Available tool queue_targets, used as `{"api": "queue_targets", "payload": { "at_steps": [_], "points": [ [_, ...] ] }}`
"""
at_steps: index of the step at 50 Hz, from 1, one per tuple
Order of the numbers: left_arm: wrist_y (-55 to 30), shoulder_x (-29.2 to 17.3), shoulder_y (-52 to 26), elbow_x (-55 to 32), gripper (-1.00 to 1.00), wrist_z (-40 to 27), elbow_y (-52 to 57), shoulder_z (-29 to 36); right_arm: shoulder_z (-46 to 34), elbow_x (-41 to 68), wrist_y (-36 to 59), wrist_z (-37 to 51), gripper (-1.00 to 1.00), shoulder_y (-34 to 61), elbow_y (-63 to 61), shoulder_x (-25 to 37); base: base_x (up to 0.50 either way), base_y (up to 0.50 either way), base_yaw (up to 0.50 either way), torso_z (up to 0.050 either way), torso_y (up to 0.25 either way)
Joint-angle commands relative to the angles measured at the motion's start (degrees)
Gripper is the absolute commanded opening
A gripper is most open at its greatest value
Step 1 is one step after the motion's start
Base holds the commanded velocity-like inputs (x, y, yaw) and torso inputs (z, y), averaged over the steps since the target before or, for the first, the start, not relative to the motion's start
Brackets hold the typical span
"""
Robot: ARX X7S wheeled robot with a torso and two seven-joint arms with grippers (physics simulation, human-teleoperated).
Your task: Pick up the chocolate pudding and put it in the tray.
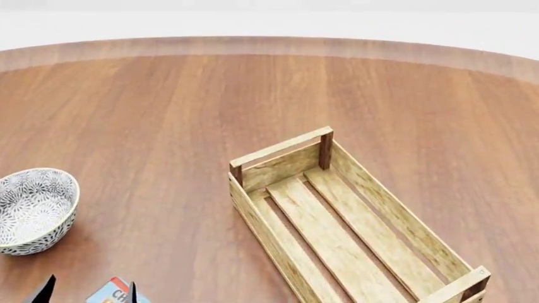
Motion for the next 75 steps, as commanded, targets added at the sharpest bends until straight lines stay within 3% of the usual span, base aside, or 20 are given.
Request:
{"api": "queue_targets", "payload": {
  "at_steps": [1,75],
  "points": [
    [0.00,-0.61,0.52,-0.49,1.00,-0.63,1.55,0.07,-1.35,0.64,1.15,-0.85,1.00,2.99,2.28,-1.46,0.00,0.00,0.00,0.000,0.000],
    [0.01,-2.18,-0.38,-1.90,1.00,-2.45,1.07,1.75,-8.12,0.09,2.51,-1.21,1.00,16.39,20.68,-8.36,0.00,0.00,0.00,0.000,0.000]
  ]
}}
